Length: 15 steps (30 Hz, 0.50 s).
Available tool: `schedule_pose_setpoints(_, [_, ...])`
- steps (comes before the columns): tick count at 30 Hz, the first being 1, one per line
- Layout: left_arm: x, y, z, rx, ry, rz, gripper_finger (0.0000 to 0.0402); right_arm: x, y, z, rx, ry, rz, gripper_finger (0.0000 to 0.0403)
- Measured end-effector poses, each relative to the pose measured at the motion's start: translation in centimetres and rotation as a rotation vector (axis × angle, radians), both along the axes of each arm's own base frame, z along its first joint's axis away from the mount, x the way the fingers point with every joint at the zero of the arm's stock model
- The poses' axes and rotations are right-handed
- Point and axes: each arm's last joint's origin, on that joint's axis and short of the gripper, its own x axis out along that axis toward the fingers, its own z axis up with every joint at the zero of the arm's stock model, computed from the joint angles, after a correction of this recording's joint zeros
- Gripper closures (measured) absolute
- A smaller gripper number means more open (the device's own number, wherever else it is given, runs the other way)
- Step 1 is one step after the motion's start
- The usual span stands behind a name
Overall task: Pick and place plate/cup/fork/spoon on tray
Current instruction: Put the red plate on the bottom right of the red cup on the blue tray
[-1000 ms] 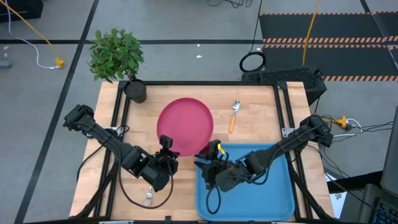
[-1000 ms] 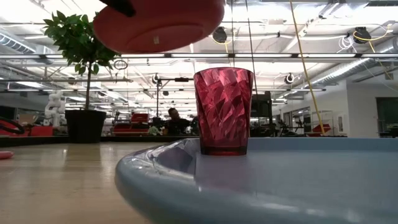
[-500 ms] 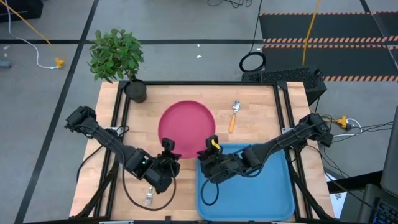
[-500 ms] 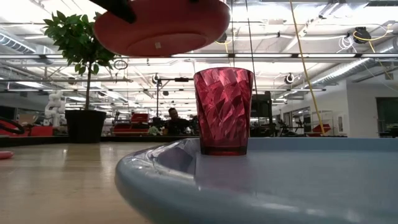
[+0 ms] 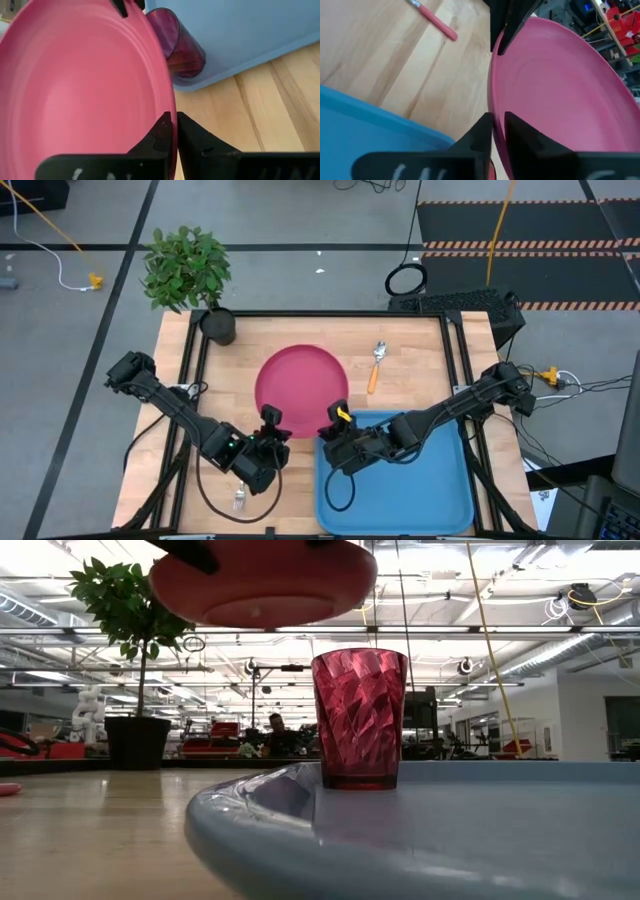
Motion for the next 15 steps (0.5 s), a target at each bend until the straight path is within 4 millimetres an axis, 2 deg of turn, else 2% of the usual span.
schedule_pose_setpoints(6, [0.05, 0.06, 0.00, -0.002, 0.003, -0.003, 0.0395, -0.04, -0.01, -0.06, 0.003, 0.006, 0.000, 0.0319])
schedule_pose_setpoints(11, [0.12, 0.04, 0.02, 0.001, 0.001, -0.011, 0.0382, -0.17, -0.02, -0.19, 0.012, 0.018, -0.013, 0.0315])
schedule_pose_setpoints(15, [0.28, -0.12, 0.11, 0.003, 0.005, -0.049, 0.0391, 0.01, 0.07, -0.54, 0.010, 0.023, -0.015, 0.0312])
